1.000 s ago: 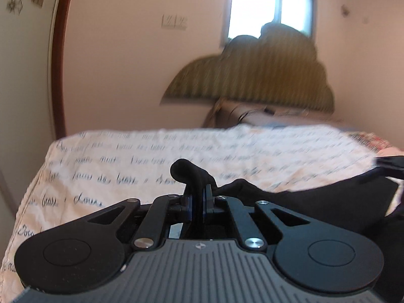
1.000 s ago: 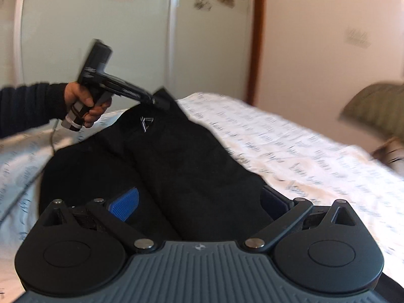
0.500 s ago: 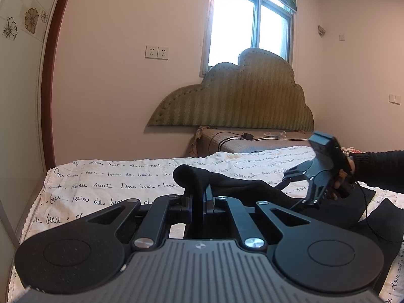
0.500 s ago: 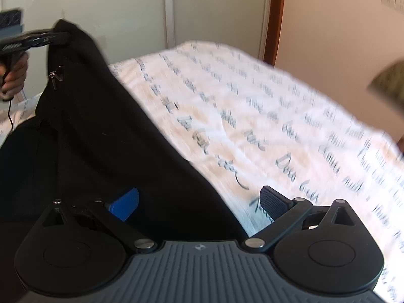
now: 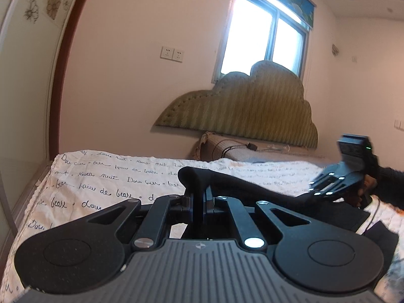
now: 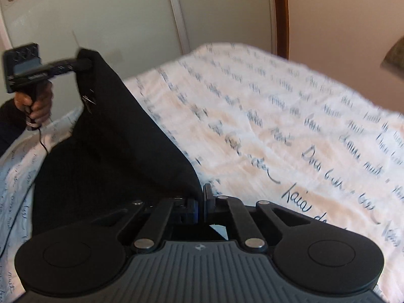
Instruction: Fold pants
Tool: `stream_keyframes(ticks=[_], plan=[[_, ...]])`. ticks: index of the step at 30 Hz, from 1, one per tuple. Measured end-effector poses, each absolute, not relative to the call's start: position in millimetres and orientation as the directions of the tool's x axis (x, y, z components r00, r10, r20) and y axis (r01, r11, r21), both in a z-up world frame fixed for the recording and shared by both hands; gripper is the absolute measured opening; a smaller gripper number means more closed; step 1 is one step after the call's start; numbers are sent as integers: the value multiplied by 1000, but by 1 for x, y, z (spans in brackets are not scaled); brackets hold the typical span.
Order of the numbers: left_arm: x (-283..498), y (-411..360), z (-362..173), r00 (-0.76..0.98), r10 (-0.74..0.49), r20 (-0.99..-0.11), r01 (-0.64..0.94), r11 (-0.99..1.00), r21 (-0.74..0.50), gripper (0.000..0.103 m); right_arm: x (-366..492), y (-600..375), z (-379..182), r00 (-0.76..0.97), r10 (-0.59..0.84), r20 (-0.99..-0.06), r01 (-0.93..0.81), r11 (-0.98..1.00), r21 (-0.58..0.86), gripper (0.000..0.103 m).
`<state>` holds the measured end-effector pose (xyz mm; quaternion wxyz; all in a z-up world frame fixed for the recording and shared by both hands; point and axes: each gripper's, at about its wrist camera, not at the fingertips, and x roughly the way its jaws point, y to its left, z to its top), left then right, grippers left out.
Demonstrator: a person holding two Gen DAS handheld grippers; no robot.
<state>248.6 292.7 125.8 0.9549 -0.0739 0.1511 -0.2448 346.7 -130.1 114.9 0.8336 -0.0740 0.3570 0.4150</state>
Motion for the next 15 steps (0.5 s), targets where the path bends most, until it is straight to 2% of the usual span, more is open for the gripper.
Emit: stream_keyframes(ticks=[4, 6, 10, 11, 13, 15], plan=[[209, 315, 123, 831, -517, -207, 431, 832, -349, 10, 265, -119, 144, 465, 642, -609, -773, 630, 73, 4], [185, 321, 111, 825, -526, -205, 413, 810, -417, 13, 228, -107, 131, 423, 660, -621, -785, 609, 112, 4], [161, 326, 73, 783, -529, -327, 326, 797, -509, 19, 188, -80, 82, 353, 617, -703, -787, 602, 134, 3], [156, 327, 69, 770, -534, -349, 312, 792, -525, 27, 186, -76, 73, 346, 601, -721, -781, 610, 133, 3], [146, 330, 68, 750, -516, -414, 260, 805, -532, 37, 187, -75, 66, 351, 590, -727, -766, 627, 139, 3], [131, 339, 71, 750, -478, -458, 188, 817, -545, 59, 190, -74, 69, 368, 593, -716, -759, 637, 137, 4]])
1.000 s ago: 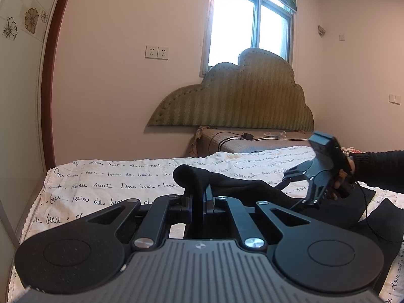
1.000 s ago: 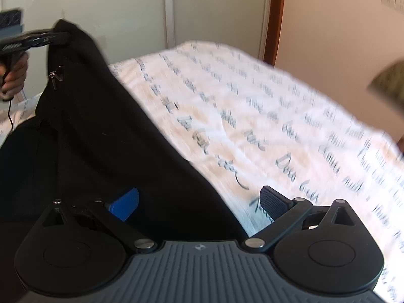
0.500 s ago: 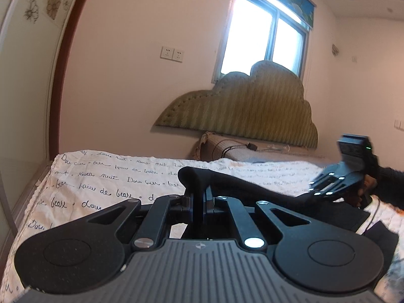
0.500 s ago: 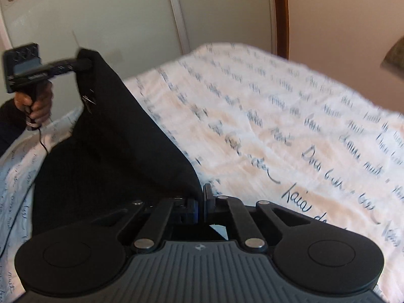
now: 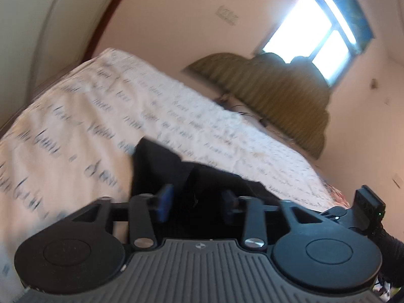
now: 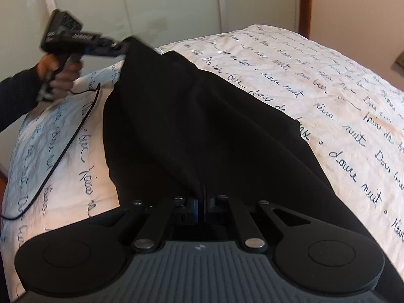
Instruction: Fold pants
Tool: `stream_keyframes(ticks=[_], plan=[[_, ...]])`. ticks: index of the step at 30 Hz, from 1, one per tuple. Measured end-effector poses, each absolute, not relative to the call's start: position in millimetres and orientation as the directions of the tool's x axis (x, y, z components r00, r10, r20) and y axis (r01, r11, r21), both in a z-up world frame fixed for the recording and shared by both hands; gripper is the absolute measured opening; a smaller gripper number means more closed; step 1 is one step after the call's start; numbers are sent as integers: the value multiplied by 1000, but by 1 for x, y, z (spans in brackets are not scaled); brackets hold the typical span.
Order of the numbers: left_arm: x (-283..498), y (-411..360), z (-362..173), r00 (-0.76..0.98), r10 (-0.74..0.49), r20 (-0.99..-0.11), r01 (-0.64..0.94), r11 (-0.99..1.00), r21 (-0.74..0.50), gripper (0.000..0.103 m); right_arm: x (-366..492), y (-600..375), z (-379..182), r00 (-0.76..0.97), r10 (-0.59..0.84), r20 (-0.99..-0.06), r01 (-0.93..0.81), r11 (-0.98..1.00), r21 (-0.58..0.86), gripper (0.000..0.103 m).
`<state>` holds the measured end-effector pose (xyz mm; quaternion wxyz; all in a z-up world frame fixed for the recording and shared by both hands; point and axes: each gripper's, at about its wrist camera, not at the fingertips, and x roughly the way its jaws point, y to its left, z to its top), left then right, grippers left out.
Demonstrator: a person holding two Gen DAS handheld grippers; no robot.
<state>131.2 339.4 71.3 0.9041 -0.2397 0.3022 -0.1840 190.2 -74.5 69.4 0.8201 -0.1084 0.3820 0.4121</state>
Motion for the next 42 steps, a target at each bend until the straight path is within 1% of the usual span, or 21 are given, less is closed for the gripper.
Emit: stream_keyframes(ticks=[1, 2, 4, 6, 8, 10, 12, 14, 18, 20, 25, 26, 27, 28, 29, 30, 31, 34, 39, 40, 42], plan=[[118, 349, 70, 762, -471, -445, 163, 803, -573, 75, 189, -77, 75, 384, 594, -707, -755, 642, 130, 4], [105, 355, 72, 780, -464, -419, 138, 782, -608, 87, 189, -80, 79, 396, 600, -695, -749, 650, 133, 4], [82, 364, 72, 813, -452, -368, 81, 713, -697, 95, 191, -83, 80, 418, 612, -671, -732, 665, 150, 4], [65, 363, 69, 820, -461, -338, 42, 638, -769, 95, 194, -88, 83, 422, 622, -660, -722, 671, 171, 4], [57, 355, 61, 816, -472, -334, -10, 566, -824, 95, 193, -87, 81, 423, 616, -664, -725, 670, 160, 4], [57, 347, 51, 811, -486, -325, -60, 484, -873, 95, 192, -87, 82, 422, 614, -667, -726, 669, 157, 4], [62, 336, 44, 810, -507, -294, -103, 371, -923, 95, 192, -86, 84, 425, 612, -667, -728, 669, 150, 4], [70, 327, 38, 810, -514, -283, -146, 290, -946, 95, 192, -85, 86, 429, 609, -667, -729, 669, 142, 4], [91, 318, 35, 815, -459, -353, -220, 318, -922, 93, 194, -83, 85, 430, 610, -666, -727, 671, 145, 4], [99, 317, 29, 808, -463, -365, -242, 303, -922, 93, 194, -83, 86, 433, 611, -663, -728, 671, 143, 4], [111, 311, 28, 788, -433, -437, -301, 348, -888, 91, 193, -85, 88, 439, 619, -651, -728, 670, 146, 4], [114, 310, 30, 780, -415, -469, -321, 377, -869, 85, 193, -86, 88, 440, 620, -650, -727, 670, 148, 4], [118, 310, 30, 762, -399, -511, -350, 409, -842, 74, 193, -86, 87, 441, 620, -649, -726, 672, 148, 4], [123, 308, 30, 729, -381, -569, -385, 459, -801, 50, 192, -85, 87, 441, 618, -651, -726, 672, 146, 4], [127, 306, 31, 699, -361, -617, -408, 507, -759, 31, 191, -84, 86, 440, 614, -655, -726, 672, 142, 4], [130, 303, 31, 679, -343, -649, -410, 556, -723, 26, 190, -84, 85, 441, 611, -658, -728, 672, 137, 4], [132, 301, 32, 673, -336, -659, -392, 594, -703, 14, 189, -83, 85, 443, 608, -659, -728, 673, 131, 4], [131, 299, 44, 676, -316, -666, -338, 670, -661, 10, 184, -82, 88, 454, 604, -655, -730, 673, 114, 4], [120, 307, 70, 708, -296, -641, -293, 704, -648, 10, 162, -77, 92, 410, 635, -655, -767, 628, 128, 4], [118, 309, 66, 702, -295, -648, -301, 702, -646, 11, 154, -74, 88, 397, 630, -667, -782, 613, 114, 4], [123, 311, 43, 651, -298, -698, -339, 709, -619, 12, 144, -64, 74, 401, 591, -700, -796, 602, 53, 4]])
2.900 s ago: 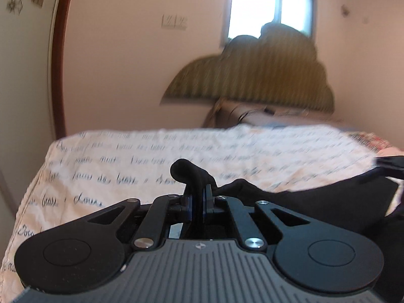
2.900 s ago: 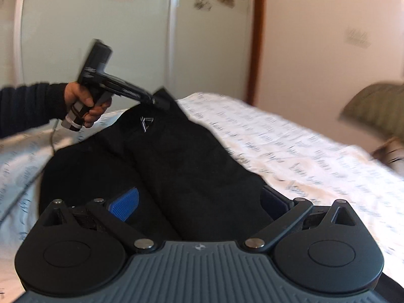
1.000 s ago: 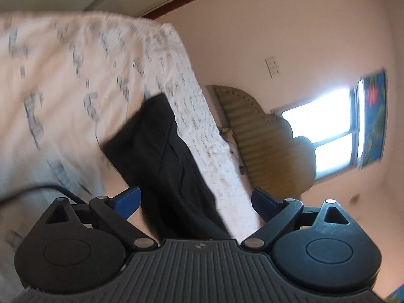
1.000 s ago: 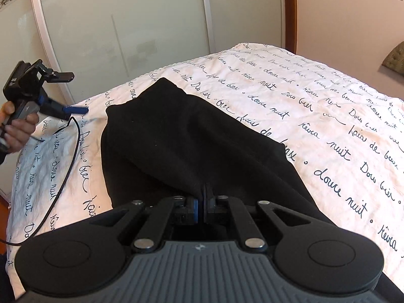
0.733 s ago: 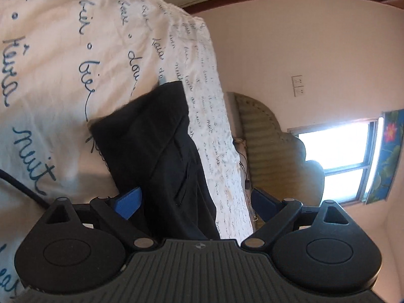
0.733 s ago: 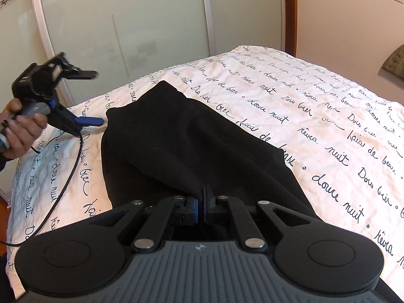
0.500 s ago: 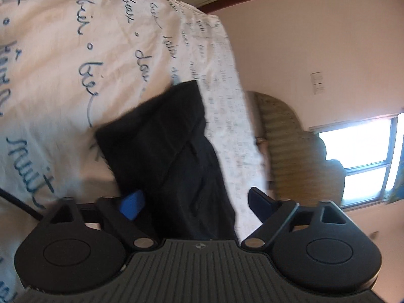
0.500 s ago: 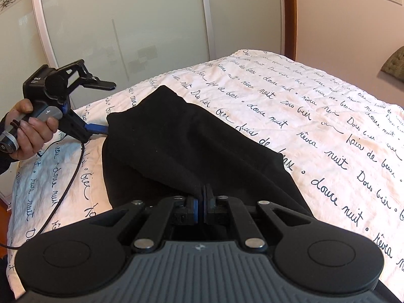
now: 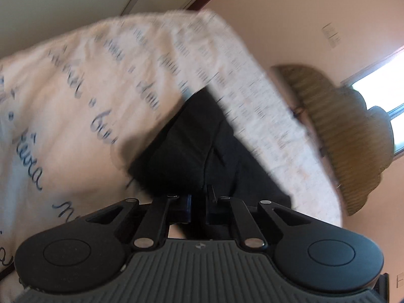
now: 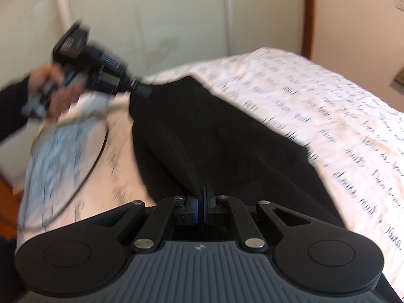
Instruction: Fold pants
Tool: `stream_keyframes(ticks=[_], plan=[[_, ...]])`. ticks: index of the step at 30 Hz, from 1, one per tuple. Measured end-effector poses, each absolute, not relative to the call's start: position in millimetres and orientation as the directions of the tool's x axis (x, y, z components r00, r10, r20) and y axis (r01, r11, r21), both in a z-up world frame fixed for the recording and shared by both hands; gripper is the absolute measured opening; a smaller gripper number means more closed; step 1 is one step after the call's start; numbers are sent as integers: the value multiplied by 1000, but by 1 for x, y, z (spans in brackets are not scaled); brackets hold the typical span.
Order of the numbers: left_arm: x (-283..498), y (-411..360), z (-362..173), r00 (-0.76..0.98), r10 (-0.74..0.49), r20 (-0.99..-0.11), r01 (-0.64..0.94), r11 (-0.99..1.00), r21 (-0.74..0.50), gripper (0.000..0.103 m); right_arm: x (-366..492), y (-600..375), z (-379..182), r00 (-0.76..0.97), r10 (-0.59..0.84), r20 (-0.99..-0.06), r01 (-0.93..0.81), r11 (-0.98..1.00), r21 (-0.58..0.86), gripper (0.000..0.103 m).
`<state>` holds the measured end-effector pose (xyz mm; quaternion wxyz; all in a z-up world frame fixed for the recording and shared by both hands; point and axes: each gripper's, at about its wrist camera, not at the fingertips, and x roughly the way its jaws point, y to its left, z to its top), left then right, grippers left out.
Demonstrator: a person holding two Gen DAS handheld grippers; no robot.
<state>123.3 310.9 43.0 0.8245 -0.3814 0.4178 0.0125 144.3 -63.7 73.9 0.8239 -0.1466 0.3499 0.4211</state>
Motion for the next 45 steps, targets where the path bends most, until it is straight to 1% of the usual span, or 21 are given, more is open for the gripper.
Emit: stream_keyframes(ticks=[2, 3, 5, 7, 10, 12, 13, 15, 16, 17, 20, 23, 26, 28, 30, 35, 38, 40, 41, 43, 45], plan=[[126, 314, 25, 643, -307, -701, -355, 692, -629, 19, 145, -55, 58, 398, 564, -724, -794, 607, 36, 4], [125, 315, 28, 646, -309, -698, -353, 690, -632, 19, 146, -52, 54, 400, 554, -730, -788, 614, 35, 4], [121, 314, 38, 659, -307, -687, -323, 710, -626, 25, 143, -47, 51, 418, 536, -733, -785, 620, 6, 5], [119, 311, 42, 649, -314, -693, -294, 736, -609, 27, 139, -47, 51, 436, 530, -728, -780, 625, -13, 5], [109, 308, 47, 652, -320, -688, -278, 743, -609, 28, 140, -62, 54, 459, 554, -694, -730, 681, 60, 8], [98, 301, 54, 660, -301, -688, -248, 778, -578, 32, 136, -80, 61, 504, 562, -656, -663, 738, 123, 19], [93, 298, 57, 663, -286, -692, -237, 796, -556, 37, 131, -93, 67, 532, 568, -628, -625, 764, 161, 28], [79, 290, 64, 677, -270, -685, -203, 825, -527, 39, 119, -129, 77, 591, 581, -560, -533, 802, 269, 52], [72, 286, 66, 681, -271, -680, -186, 835, -518, 39, 111, -152, 81, 623, 582, -522, -478, 812, 335, 75], [65, 282, 69, 686, -265, -678, -176, 843, -508, 39, 102, -177, 84, 656, 579, -484, -420, 813, 403, 83], [47, 265, 81, 719, -250, -649, -135, 865, -483, 41, 75, -261, 81, 743, 535, -402, -209, 756, 620, 83], [40, 241, 91, 750, -266, -605, -79, 873, -482, 43, 47, -343, 63, 841, 408, -356, 44, 605, 795, 84], [46, 208, 98, 748, -327, -577, 18, 879, -476, 44, 28, -378, 41, 879, 368, -305, 136, 420, 897, 84], [52, 183, 101, 736, -372, -565, 86, 880, -467, 46, 31, -367, 31, 858, 429, -284, 118, 373, 920, 84], [59, 157, 100, 730, -399, -555, 150, 886, -439, 47, 44, -341, 28, 813, 491, -313, 119, 386, 915, 84], [73, 95, 81, 737, -402, -544, 296, 915, -276, 47, 63, -294, 12, 710, 531, -462, 234, 440, 867, 84], [84, 75, 50, 690, -423, -588, 331, 906, -263, 48, 70, -283, -7, 683, 571, -456, 286, 365, 886, 84], [89, 74, 29, 672, -415, -613, 309, 910, -276, 48, 77, -271, -11, 679, 557, -479, 303, 381, 873, 85], [87, 77, 24, 680, -420, -601, 312, 907, -281, 49, 79, -266, -9, 691, 543, -478, 296, 391, 872, 89], [87, 81, 19, 680, -434, -591, 309, 901, -305, 50, 83, -264, -7, 727, 521, -448, 277, 374, 885, 98], [90, 88, 19, 669, -453, -589, 300, 890, -344, 50, 81, -276, -10, 807, 449, -385, 278, 287, 917, 98]])
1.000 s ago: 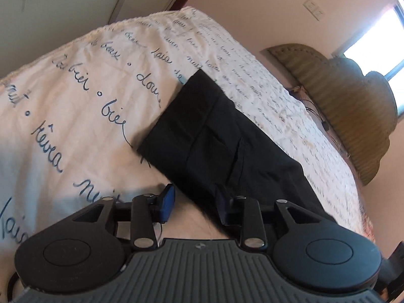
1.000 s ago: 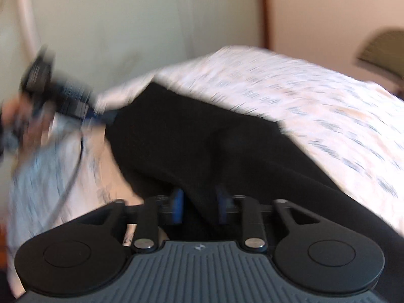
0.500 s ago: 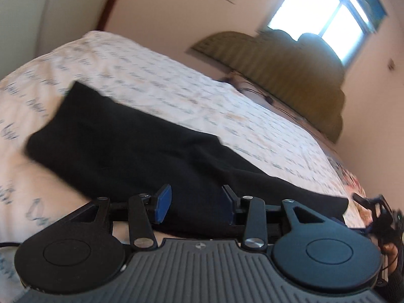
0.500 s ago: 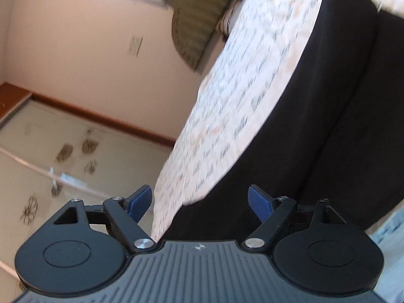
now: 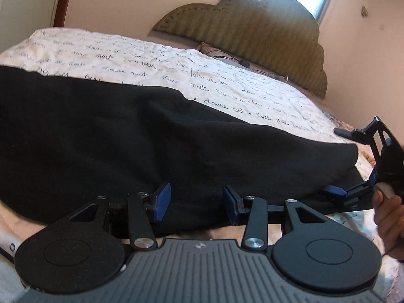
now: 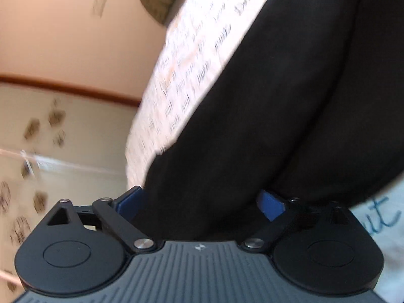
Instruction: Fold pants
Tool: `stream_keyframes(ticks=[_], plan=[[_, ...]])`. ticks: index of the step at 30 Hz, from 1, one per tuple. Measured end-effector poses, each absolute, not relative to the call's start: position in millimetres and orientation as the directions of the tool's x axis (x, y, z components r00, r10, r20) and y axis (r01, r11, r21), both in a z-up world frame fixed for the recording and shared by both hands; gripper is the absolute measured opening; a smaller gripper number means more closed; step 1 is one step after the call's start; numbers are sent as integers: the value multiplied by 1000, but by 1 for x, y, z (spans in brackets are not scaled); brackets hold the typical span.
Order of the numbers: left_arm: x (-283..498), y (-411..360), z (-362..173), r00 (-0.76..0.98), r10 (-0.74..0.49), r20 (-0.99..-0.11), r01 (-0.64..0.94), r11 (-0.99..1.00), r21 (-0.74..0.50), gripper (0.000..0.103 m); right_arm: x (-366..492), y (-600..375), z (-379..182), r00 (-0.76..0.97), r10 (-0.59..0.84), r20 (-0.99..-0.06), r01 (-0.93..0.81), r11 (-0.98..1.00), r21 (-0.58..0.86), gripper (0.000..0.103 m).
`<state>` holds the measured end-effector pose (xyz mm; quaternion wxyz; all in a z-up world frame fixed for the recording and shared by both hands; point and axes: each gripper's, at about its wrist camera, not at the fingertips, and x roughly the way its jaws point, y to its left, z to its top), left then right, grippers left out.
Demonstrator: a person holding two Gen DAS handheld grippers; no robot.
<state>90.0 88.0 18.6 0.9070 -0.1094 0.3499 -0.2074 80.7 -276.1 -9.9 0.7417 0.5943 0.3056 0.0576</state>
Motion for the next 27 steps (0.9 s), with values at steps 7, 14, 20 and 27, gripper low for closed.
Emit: stream_keyframes(ticks=[7, 14, 20, 27], plan=[[87, 89, 13, 686, -463, -560, 330, 885, -328, 51, 42, -329, -11, 975, -28, -222, 222, 223, 949, 97], [87, 89, 10, 692, -468, -550, 340, 883, -325, 52, 49, -349, -26, 986, 23, -162, 158, 128, 979, 97], [86, 90, 9, 689, -480, -543, 350, 876, -330, 55, 40, -400, -41, 995, -69, -72, 69, -43, 997, 97], [87, 89, 7, 684, -493, -537, 371, 870, -326, 61, 25, -448, -48, 984, -178, 17, -38, -116, 993, 97]])
